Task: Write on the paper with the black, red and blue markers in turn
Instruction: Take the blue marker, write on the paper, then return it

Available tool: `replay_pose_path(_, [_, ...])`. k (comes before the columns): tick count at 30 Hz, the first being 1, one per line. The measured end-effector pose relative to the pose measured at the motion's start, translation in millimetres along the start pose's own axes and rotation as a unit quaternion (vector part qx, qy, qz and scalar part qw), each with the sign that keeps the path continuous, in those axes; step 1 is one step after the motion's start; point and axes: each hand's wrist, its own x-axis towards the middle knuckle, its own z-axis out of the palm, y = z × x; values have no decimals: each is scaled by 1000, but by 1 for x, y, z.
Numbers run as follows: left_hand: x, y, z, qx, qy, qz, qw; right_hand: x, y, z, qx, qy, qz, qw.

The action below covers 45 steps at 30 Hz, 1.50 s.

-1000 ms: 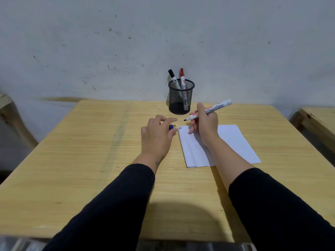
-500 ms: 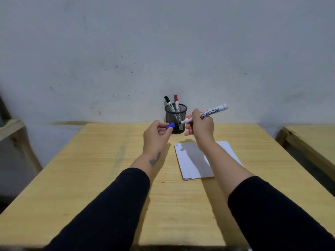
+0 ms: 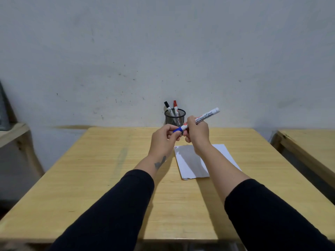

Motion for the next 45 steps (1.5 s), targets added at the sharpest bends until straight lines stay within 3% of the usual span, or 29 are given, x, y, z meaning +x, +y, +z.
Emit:
replay_pose_path(9, [-2,-1,5,76,35,19,996,1,7,6,20,4,74,997])
replay_pose_path(13, [1,-10,-2,74,57,-31,995,2,4,4,-139,-59,73,986])
replay_pose_path(15, [3,-13,-8,87,73,-52,992,1,1,2,-313,-63,3,948])
replay_pose_path(18, [8,-17,-15,112,80,-69,988,1,6,-4,-527,16,-216,822])
replay_pose_path(21, [10,-16,-12,129,59,-57,988,7,20,-10,-580,-13,-385,717])
replay_pose_path(25, [9,-12,-6,126,40,-33,991,20,32,-13,-604,26,-425,673])
replay_pose_path(28, [3,-25,-8,178,-18,-61,982,29,23,-13,-586,33,-389,710])
replay_pose_path(33, [-11,-71,-10,428,-162,-76,886,58,-24,9,-397,53,-301,866])
replay_pose_path(36, [-16,-84,-10,465,-175,-59,866,77,-42,27,-304,55,-265,913])
replay_pose_path(41, [-14,-88,-8,459,-145,-56,875,105,-32,51,-293,12,-207,933])
replay_pose_path(45, [-12,-88,-7,457,-132,-56,878,120,2,61,-457,-28,-152,876])
